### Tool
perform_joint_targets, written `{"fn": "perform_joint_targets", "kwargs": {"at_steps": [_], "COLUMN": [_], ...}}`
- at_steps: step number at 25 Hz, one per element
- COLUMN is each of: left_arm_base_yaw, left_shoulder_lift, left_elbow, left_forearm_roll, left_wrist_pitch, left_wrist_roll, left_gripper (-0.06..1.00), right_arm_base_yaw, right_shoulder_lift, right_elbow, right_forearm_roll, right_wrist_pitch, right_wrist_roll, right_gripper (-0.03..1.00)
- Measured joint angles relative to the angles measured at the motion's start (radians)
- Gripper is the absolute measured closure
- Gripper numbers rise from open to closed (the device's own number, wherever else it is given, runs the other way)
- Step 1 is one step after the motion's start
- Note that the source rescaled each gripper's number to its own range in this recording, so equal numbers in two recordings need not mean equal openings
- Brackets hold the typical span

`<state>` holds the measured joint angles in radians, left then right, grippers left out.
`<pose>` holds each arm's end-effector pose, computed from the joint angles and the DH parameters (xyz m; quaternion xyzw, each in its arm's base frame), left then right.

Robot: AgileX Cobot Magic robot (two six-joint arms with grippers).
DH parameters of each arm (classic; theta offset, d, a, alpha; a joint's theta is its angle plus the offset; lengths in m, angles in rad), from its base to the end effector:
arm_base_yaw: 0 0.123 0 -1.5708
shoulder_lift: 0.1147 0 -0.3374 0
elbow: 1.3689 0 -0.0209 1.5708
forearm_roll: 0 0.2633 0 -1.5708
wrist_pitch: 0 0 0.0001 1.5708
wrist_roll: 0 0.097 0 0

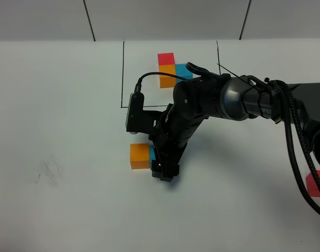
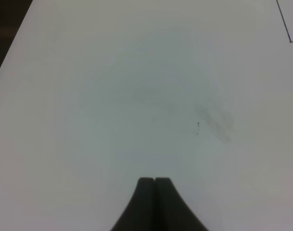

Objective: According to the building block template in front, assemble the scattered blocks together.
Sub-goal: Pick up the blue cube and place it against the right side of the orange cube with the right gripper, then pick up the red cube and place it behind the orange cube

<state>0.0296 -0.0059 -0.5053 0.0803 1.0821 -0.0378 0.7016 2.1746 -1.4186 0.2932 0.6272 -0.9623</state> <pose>-0.0441 0.0056 0.2803 -0.0310 0.8546 0.0380 0.5169 0.3479 0.3155 0.1387 -0.6534 0.7379 0.0826 0.1475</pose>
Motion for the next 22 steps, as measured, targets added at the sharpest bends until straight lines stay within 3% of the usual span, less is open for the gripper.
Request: {"fn": "perform_joint_targets", "kwargs": {"at_steps": [9,22], "left_arm_base_yaw": [0.000,0.000], "left_shoulder_lift": [0.000,0.000], "left_elbow": [0.000,0.000], "left_forearm_roll": [0.000,0.000], "left_wrist_pitch": [0.000,0.000], "left_wrist_roll": [-0.002,-0.003], "left_gripper": [0.94,0.94], "right_arm_base_yaw": [-0.002,-0.123], "right_shoulder_lift": [-0.055,-0.168], "right_elbow": [0.000,0.000], "right_forearm_roll": [-0.193,-0.293], "right_wrist_pitch": [0.025,0.220], "right_wrist_roll": [0.180,0.354], "right_gripper": [0.19,0.19]}}
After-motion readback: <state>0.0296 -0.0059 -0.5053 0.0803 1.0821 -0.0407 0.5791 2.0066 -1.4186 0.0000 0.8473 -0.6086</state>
